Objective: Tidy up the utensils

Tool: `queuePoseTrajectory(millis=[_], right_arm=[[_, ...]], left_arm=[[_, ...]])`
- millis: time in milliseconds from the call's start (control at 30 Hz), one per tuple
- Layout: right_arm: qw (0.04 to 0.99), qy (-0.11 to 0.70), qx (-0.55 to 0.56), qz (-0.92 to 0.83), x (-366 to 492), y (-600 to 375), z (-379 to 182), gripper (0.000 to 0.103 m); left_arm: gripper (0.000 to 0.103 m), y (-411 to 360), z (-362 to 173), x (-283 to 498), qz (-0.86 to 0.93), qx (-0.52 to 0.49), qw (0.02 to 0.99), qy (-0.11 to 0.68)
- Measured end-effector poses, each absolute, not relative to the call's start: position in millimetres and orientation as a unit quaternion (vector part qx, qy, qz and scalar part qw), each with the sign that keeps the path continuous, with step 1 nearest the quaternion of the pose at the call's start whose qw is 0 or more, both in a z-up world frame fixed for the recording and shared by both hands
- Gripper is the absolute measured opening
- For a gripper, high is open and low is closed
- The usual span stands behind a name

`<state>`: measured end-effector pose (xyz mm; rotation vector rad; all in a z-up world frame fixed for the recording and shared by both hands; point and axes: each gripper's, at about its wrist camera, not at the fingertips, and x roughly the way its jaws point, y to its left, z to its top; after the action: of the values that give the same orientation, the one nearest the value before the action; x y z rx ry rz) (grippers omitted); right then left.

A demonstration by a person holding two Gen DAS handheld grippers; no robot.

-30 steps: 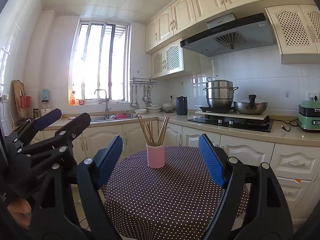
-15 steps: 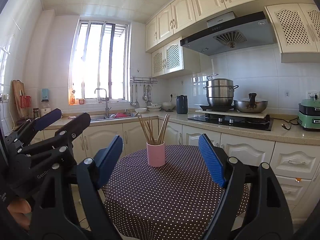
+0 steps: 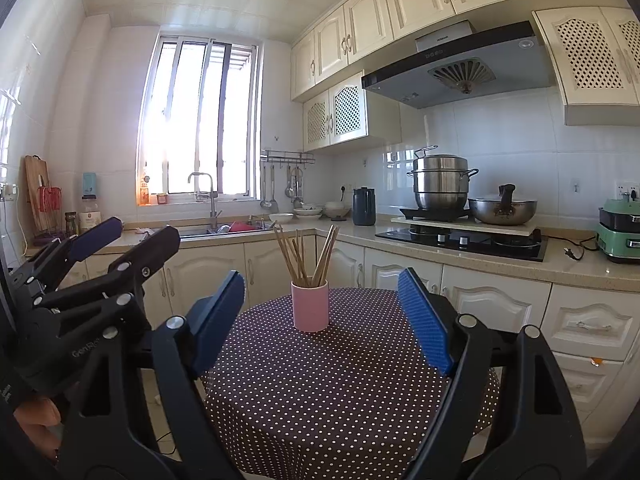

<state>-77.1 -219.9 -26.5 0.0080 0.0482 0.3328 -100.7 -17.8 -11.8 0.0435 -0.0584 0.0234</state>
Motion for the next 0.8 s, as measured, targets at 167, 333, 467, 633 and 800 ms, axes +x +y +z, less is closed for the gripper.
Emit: queuePoseTrajectory(millis=[167,333,467,633,800], right_arm=[[0.986,0.027,0.002,0.166,-65,-217,-27,0.078],[0.985,0.034,0.003,0.17,-48,-216,-30,0.078],[0.984,0.044,0.005,0.172,-31,-215,-33,0.078],[0.983,0.059,0.005,0.171,-8,-213,-39,0.078],[0.983,0.079,0.006,0.167,20,-215,-47,0.078]], left_arm=[[0.078,-16,-14,-87,0.01,0.023,0.999,-0.026],[0.078,-16,-15,-70,0.01,0.026,0.999,-0.021],[0.078,-15,-17,-52,0.011,0.026,1.0,-0.01],[0.078,-12,-23,-28,0.01,0.027,1.0,0.006],[0.078,-16,-30,1,0.009,0.03,0.999,0.028]])
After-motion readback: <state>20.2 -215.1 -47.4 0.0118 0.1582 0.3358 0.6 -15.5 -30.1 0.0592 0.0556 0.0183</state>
